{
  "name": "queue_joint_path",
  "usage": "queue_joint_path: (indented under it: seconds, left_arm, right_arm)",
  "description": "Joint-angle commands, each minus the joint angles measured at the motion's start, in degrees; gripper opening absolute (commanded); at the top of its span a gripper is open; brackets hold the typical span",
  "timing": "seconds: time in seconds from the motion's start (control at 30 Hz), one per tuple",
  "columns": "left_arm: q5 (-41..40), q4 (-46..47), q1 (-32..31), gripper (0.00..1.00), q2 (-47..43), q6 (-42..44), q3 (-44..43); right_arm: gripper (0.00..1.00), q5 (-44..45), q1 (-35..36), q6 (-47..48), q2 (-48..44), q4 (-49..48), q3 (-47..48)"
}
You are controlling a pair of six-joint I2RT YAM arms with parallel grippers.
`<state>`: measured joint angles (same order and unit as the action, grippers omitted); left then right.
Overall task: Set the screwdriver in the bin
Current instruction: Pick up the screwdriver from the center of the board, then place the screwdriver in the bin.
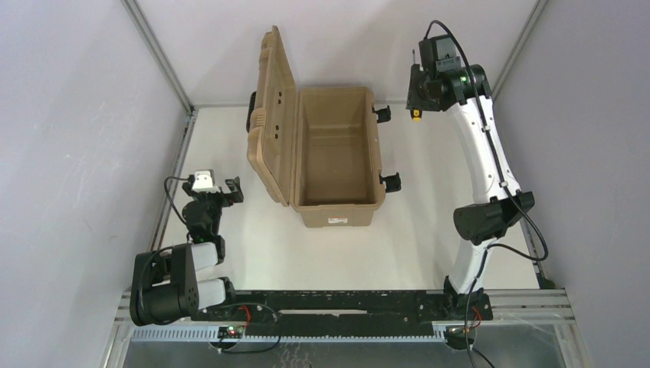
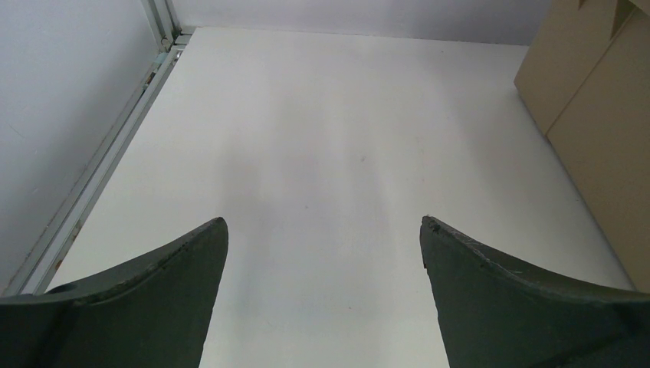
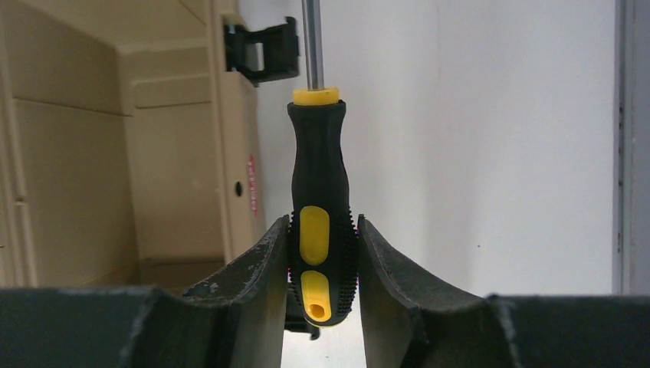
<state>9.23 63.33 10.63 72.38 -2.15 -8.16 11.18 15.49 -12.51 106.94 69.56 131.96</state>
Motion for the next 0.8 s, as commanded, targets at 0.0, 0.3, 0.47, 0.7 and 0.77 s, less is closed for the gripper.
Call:
queue_joint_path:
  seconds: [0.0, 0.3, 0.47, 0.7, 0.77]
  left_arm:
    - [0.08, 5.85, -0.17, 1.00, 0.13, -0.58, 1.11]
    - [0.11, 5.91, -0.17, 1.00, 0.12, -0.57, 1.06]
    - [0.09, 5.92, -0.10, 1.00, 0.10, -0.58, 1.06]
    - [0.09, 5.93, -0.13, 1.00, 0.09, -0.58, 1.07]
    - [0.09, 5.92, -0.17, 1.00, 0.13, -0.59, 1.06]
  right_arm:
    - [0.00, 1.44, 3.28, -3.10, 0.59, 2.73, 5.44]
    - [0.00, 1.24, 9.65, -7.58, -0.11, 0.48, 6.99]
    - [0.00, 2.45, 13.35, -9.81, 0.82, -1.12, 7.54]
    - [0.00, 5.35, 18.46, -13.12, 4.28, -2.17, 7.43]
    - [0.00, 5.37, 19.21, -13.84, 5.23, -2.40, 7.36]
